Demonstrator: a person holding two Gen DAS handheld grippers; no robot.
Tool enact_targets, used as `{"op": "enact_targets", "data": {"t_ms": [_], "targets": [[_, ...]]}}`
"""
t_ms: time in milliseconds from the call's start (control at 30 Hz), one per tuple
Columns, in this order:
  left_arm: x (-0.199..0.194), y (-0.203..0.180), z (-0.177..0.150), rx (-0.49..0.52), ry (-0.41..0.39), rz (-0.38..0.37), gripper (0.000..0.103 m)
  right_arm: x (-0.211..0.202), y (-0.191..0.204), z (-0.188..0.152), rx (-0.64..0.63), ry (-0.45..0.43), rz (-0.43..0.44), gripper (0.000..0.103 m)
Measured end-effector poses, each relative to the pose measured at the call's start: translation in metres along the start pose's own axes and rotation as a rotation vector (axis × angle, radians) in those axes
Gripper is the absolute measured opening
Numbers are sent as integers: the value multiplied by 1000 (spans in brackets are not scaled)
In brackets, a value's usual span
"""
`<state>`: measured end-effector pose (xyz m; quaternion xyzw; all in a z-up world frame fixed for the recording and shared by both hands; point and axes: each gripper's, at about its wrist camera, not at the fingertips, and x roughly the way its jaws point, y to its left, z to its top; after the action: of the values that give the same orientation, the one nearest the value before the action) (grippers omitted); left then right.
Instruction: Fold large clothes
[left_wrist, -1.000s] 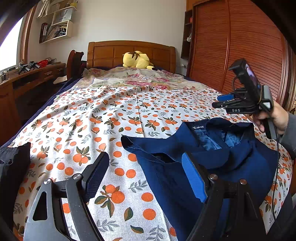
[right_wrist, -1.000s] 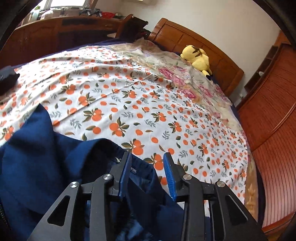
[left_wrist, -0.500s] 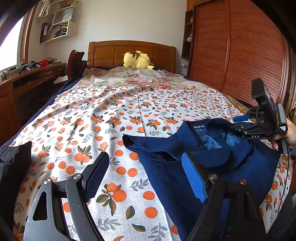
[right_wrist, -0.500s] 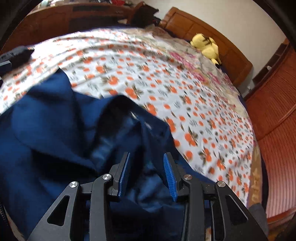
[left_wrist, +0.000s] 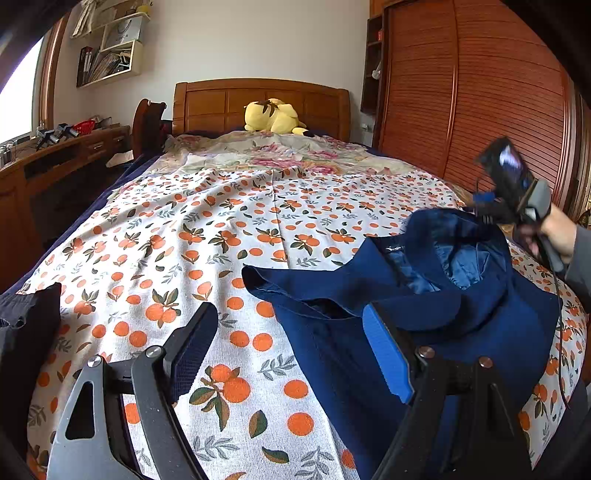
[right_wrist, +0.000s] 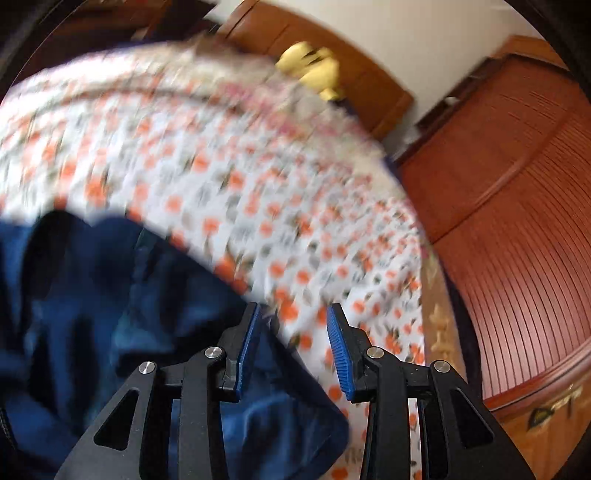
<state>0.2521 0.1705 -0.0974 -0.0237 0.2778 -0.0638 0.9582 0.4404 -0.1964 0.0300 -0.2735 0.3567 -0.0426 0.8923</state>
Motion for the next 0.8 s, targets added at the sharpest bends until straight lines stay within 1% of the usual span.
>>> {"op": "enact_targets", "data": {"t_ms": [100,167,333,400,500,567,633,700,800], "targets": [[1,1,1,-2,-1,-1,81,-14,2,7,16,-35,67,38],[1,1,1,-2,-3,-3,81,-28,13,7,4,-58,159,38],[1,0,2,-1,-2,-1,81,-67,58,-7,-50,-94,384,38],[0,1,2,-1,0,2,81,-86,77,-15,-77,-109,464,38],[-1,4,1,-5,1,10,81,-116,99,-29,-116,-131,563,38],[-2,7,0,-10,-1,13,81,-132,106,-38,-137,-146,617,39],[-3,10,0,-13,-2,16,81,-141,113,-45,-159,-155,658,43],[-3,12,-1,-15,-3,19,81,-146,115,-46,-181,-164,680,48],[-4,14,-1,-19,-3,21,81,-154,124,-55,-228,-153,698,50]]}}
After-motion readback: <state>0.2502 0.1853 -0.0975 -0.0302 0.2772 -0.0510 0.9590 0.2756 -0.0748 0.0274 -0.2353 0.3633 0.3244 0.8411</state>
